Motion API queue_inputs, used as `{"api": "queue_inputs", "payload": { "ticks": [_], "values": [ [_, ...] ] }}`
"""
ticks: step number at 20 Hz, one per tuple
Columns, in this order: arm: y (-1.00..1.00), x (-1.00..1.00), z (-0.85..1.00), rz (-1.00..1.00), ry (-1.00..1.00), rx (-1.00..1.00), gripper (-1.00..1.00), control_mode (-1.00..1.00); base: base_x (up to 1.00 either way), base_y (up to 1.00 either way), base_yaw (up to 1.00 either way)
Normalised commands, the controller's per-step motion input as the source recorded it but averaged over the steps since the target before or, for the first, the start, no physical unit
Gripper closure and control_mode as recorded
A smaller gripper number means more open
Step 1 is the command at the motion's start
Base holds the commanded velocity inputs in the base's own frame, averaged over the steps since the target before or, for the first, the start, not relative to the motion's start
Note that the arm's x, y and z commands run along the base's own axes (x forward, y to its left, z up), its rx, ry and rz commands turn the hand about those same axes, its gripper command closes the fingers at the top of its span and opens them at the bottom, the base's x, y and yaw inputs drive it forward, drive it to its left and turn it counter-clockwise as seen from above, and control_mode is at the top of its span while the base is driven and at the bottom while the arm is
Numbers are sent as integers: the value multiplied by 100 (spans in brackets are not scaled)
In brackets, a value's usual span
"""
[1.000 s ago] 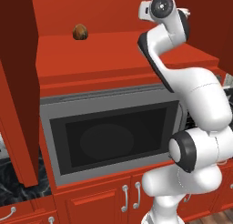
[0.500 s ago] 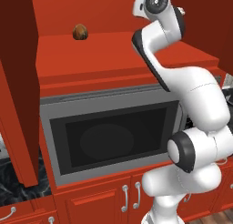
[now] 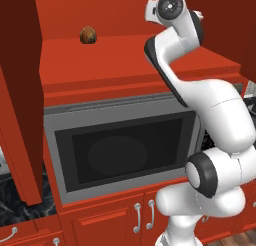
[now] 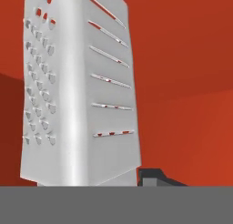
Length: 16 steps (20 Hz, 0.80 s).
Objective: Pick the cheese from the fridge and the cheese grater from the cabinet and place them next to the salad bowl.
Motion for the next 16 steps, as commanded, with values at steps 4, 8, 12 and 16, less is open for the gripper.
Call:
{"api": "queue_inputs", "payload": {
  "ticks": [4, 8, 12, 16],
  "values": [
    [8, -34, 0, 0, 0, 0, 100, -100, 0, 0, 0],
    [18, -52, 0, 0, 0, 0, 100, -100, 0, 0, 0],
    [16, -66, 2, 0, 0, 0, 100, -100, 0, 0, 0],
    [13, -83, 13, 0, -1, 0, 100, -100, 0, 0, 0]
  ]
}}
